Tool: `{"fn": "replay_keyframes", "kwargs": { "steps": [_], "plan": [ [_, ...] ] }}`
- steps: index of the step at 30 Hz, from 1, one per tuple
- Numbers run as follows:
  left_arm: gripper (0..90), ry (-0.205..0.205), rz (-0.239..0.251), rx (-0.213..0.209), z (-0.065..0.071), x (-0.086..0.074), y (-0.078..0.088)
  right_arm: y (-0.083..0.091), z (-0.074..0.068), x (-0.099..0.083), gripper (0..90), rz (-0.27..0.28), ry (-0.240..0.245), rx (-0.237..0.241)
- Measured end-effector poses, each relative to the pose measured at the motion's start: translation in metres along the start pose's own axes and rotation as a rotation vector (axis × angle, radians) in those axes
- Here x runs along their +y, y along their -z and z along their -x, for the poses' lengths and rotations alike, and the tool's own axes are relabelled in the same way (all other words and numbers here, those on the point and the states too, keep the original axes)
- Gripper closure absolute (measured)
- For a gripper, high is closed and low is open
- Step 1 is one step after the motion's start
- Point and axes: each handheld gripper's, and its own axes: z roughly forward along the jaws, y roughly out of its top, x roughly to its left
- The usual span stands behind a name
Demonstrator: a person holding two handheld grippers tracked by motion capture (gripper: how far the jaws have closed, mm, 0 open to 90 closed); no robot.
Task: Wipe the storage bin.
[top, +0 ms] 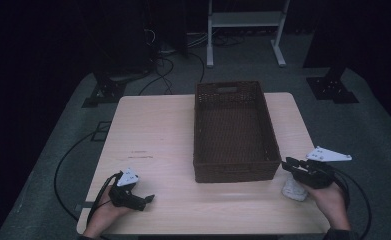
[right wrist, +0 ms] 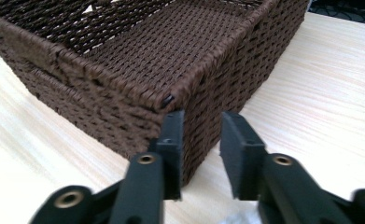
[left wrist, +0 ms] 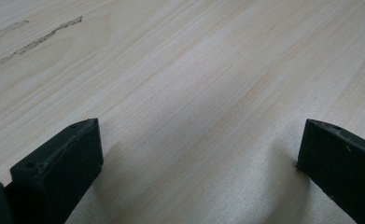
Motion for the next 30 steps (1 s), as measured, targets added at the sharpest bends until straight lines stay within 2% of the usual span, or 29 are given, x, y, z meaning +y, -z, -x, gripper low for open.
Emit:
{"fn": "replay_keyframes", "kwargs": {
  "steps": [6,12,24,26,30],
  "plan": [
    [0.0,0.000,0.000,0.000,0.000,0.000,0.000,0.010,-0.012,-0.010,49.8,-0.001,0.012,0.011],
    [0.0,0.000,0.000,0.000,0.000,0.000,0.000,0.006,-0.029,-0.020,33.9,-0.037,0.023,0.048],
    [0.0,0.000,0.000,0.000,0.000,0.000,0.000,-0.010,-0.057,-0.037,16.5,-0.048,0.072,0.164],
    [0.0,0.000,0.000,0.000,0.000,0.000,0.000,-0.016,-0.063,-0.040,14.9,-0.067,0.086,0.160],
    [0.0,0.001,0.000,0.000,0.000,0.000,0.000,-0.029,-0.072,-0.046,12.7,-0.115,0.114,0.184]
  ]
}}
